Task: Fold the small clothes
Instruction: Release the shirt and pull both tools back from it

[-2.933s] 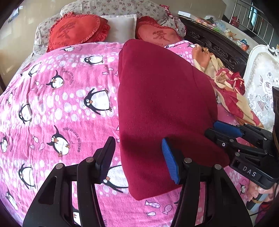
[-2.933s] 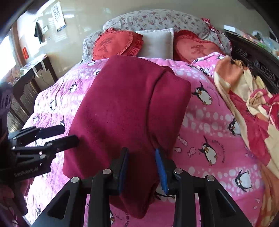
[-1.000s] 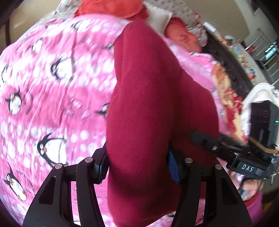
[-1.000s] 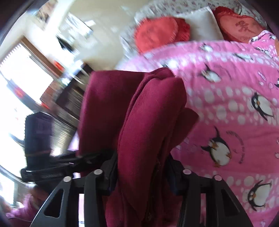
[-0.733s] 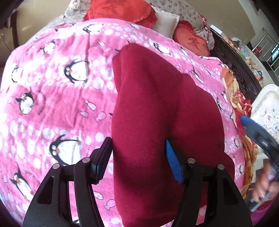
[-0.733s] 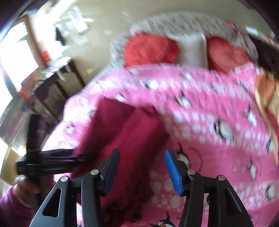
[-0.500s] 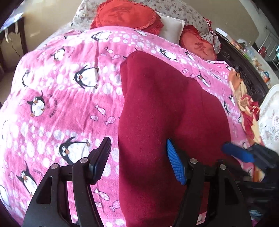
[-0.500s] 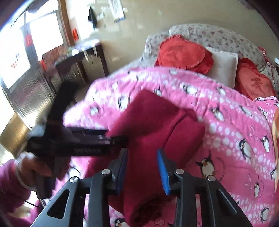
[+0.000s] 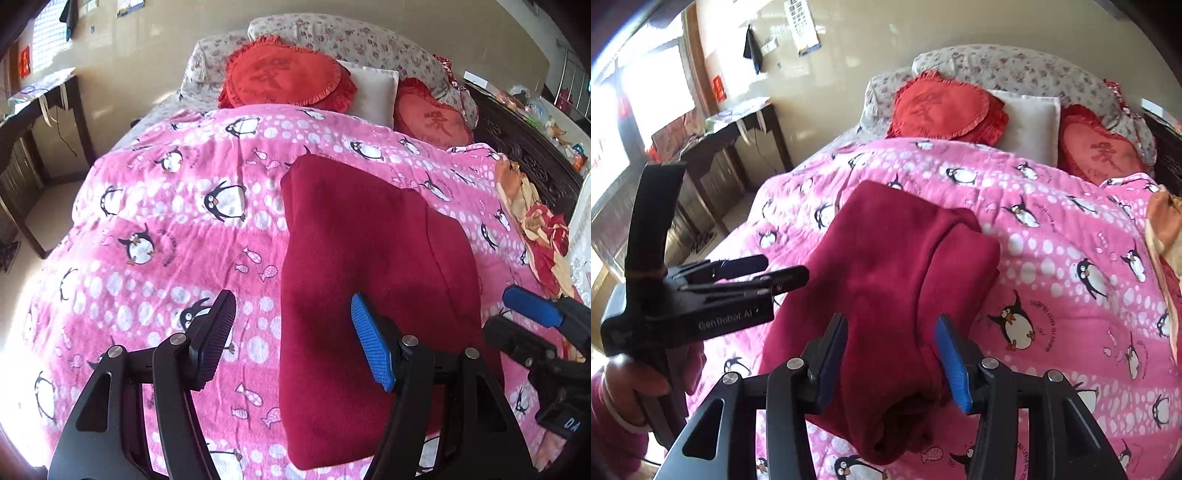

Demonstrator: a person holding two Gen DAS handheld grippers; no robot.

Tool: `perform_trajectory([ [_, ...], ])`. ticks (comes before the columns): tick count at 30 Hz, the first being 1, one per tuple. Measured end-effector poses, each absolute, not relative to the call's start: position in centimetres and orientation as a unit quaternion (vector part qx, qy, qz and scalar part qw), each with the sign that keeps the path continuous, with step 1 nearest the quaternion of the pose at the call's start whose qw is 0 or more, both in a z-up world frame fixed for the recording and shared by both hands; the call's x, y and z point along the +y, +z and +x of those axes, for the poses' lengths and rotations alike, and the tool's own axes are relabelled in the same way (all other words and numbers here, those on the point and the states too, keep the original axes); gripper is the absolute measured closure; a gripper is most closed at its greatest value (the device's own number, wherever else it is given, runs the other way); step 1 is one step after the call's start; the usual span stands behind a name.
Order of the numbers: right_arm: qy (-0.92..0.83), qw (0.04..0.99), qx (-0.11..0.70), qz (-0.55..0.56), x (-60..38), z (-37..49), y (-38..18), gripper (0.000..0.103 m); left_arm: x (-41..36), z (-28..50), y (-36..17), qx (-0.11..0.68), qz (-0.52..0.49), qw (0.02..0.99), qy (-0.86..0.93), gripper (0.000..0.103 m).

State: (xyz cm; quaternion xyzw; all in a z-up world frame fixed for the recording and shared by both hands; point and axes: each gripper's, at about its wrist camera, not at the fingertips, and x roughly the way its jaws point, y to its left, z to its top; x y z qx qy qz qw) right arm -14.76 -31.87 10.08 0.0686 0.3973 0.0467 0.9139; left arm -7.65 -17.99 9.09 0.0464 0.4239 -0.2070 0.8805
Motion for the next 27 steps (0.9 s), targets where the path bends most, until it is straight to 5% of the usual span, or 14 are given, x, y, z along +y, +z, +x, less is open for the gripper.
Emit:
perform_trajectory([
  [14, -0.002, 0.917, 0.384, 0.109, -32.0, -18.6, 12.2, 0.053, -17.8, -12.1, 11.4, 0.387, 0.059, 0.898, -0.199, 0.038],
  [18, -0.011, 0.918, 0.379, 0.117, -32.1, -19.1, 12.4, 0.038, -17.6, -12.8, 11.7, 0.381, 0.059, 0.901, -0.197, 0.038],
  [27, -0.014, 0.917, 0.381, 0.116, -31.7, -19.4, 12.5, 0.037, -17.4, -13.2, 12.0, 0.378, 0.059, 0.903, -0.196, 0.038],
])
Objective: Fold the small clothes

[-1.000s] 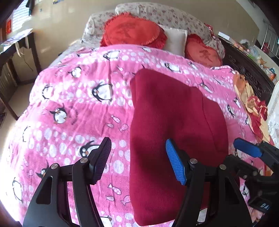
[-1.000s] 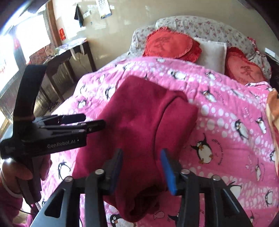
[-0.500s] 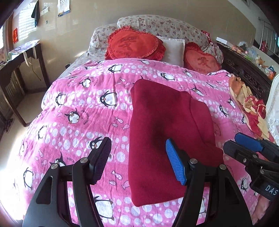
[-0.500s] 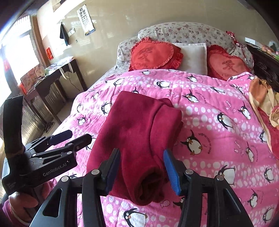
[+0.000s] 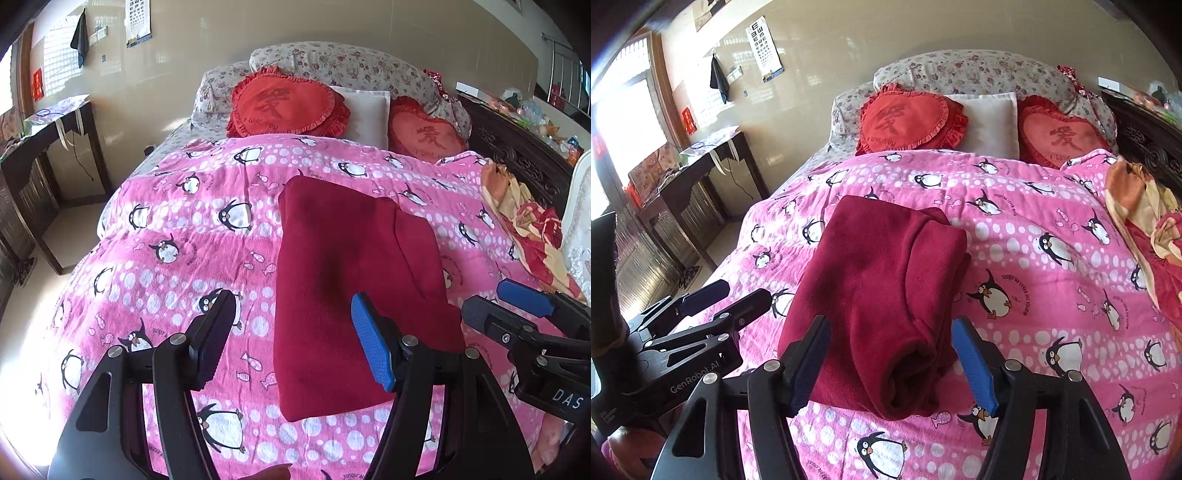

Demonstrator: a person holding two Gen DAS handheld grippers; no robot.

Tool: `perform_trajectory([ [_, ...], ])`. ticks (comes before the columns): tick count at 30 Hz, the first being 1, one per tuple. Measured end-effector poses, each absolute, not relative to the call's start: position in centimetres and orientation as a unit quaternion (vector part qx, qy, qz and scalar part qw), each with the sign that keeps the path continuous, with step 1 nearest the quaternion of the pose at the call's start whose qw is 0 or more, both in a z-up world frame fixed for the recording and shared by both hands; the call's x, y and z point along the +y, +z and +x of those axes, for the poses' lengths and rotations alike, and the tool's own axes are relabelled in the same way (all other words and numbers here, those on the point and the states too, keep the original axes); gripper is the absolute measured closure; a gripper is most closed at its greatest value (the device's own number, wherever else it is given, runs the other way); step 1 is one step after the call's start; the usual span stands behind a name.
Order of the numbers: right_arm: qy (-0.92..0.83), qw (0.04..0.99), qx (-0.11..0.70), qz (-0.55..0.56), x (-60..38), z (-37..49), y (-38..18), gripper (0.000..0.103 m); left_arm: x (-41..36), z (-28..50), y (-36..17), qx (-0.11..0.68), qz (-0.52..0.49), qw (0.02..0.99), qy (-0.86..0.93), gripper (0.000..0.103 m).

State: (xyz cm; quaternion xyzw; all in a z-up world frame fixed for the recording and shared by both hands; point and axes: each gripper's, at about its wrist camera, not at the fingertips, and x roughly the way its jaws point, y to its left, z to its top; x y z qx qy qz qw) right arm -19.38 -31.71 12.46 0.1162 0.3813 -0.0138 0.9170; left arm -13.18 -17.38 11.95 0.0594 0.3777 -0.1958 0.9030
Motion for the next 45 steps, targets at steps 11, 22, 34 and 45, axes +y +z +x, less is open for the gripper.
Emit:
perform_trajectory([
  [11, -0.019, 0.913, 0.390, 0.120, -31.6, -19.2, 11.9, 0.037, -17.4, -13.3, 11.6, 0.383, 0.059, 0.901, -0.196, 0.038],
  [22, -0.021, 0.910, 0.395, 0.122, -31.6, -19.1, 11.7, 0.037, -17.7, -13.2, 11.0, 0.389, 0.063, 0.898, -0.195, 0.038],
  [34, -0.024, 0.905, 0.406, 0.125, -32.0, -18.6, 10.9, 0.037, -18.0, -12.4, 10.3, 0.398, 0.067, 0.894, -0.194, 0.038],
  [45, -0.020, 0.902, 0.413, 0.125, -31.8, -18.2, 10.3, 0.036, -18.5, -12.0, 9.5, 0.405, 0.073, 0.891, -0.192, 0.038],
])
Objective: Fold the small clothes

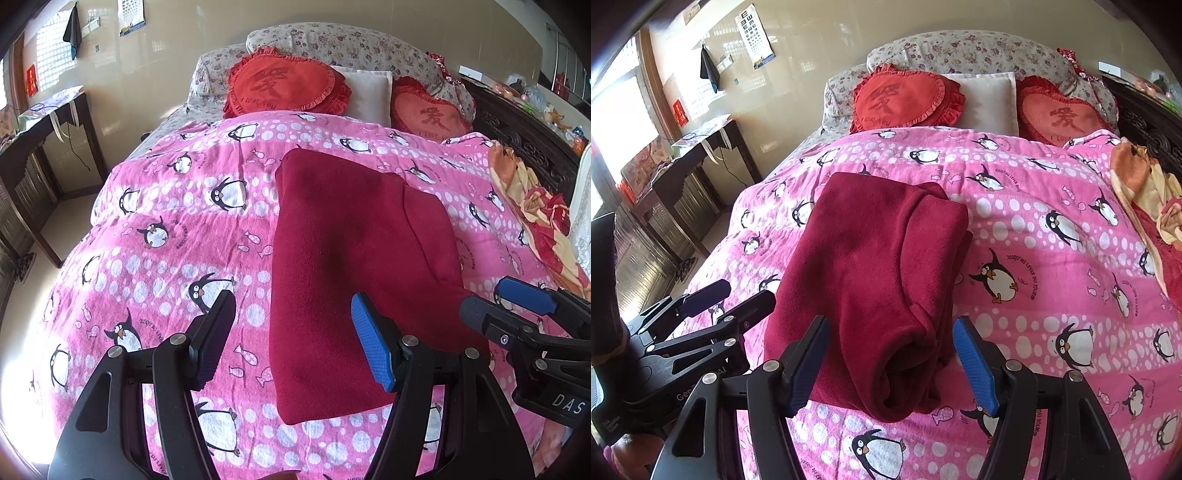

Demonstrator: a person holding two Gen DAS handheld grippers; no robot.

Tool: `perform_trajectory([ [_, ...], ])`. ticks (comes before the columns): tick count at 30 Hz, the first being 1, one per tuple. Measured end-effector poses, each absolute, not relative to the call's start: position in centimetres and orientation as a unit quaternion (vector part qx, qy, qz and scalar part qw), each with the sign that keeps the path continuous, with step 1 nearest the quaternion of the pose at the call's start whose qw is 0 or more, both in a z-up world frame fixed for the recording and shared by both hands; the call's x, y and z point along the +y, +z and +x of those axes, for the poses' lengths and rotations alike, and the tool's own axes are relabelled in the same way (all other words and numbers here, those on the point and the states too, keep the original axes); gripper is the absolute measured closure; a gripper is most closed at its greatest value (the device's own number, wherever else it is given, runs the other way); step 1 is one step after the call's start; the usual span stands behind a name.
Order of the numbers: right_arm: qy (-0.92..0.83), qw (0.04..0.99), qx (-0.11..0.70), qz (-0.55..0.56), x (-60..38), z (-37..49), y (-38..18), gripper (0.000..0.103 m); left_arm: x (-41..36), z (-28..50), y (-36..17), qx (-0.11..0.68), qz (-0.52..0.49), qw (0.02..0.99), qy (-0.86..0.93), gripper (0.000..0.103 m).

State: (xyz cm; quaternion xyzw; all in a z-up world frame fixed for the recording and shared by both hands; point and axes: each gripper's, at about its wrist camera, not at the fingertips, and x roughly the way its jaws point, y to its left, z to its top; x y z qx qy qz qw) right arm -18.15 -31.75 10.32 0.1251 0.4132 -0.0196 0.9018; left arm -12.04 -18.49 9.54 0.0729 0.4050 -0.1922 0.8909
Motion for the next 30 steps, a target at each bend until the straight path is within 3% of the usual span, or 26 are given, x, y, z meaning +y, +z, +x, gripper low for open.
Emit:
perform_trajectory([
  [30, -0.034, 0.900, 0.422, 0.101, -31.15, -17.51, 9.84, 0.036, -18.72, -11.74, 9.00, 0.409, 0.073, 0.890, -0.189, 0.038],
])
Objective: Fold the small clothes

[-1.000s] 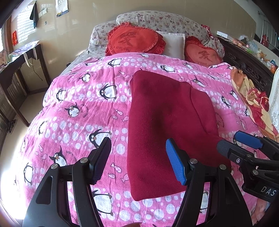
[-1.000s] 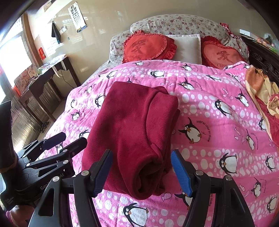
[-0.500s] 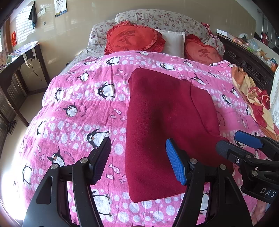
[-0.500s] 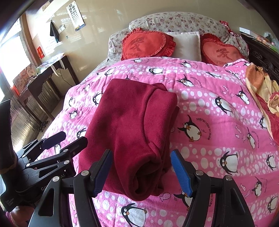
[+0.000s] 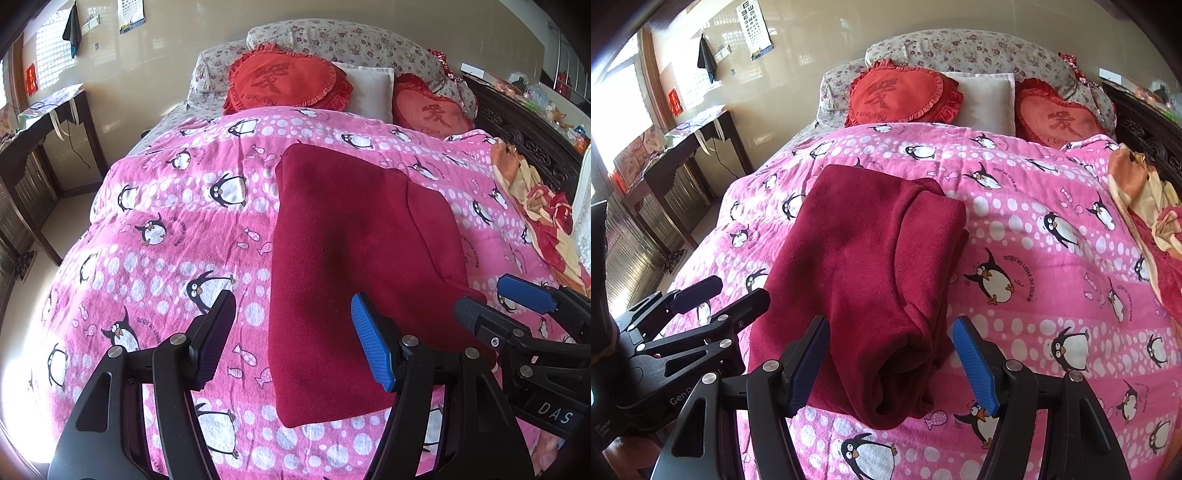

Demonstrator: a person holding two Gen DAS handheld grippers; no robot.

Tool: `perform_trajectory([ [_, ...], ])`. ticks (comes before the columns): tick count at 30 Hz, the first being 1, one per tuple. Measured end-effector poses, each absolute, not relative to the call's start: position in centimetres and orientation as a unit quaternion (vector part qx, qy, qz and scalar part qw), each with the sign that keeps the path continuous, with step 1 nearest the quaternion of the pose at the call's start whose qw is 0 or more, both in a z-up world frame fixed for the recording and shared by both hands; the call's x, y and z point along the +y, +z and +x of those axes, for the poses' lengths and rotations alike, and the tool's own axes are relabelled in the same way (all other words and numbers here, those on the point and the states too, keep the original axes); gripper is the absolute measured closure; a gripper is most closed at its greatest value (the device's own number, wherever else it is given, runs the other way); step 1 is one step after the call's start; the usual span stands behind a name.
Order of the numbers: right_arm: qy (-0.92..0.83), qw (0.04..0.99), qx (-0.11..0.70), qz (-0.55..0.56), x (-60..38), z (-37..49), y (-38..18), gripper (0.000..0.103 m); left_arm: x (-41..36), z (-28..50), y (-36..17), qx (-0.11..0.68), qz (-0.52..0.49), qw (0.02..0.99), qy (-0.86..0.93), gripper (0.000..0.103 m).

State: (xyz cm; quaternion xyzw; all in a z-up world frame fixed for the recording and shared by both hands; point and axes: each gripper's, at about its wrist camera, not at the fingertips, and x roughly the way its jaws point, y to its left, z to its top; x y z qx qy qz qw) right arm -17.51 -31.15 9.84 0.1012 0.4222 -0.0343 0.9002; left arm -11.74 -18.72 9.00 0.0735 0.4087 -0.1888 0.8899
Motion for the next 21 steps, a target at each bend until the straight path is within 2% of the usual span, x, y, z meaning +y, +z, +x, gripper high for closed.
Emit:
perform_trajectory([
  [21, -0.035, 0.895, 0.430, 0.110, -31.02, -17.28, 9.77, 0.036, -17.98, -11.42, 9.41, 0.403, 0.065, 0.894, -0.188, 0.038],
])
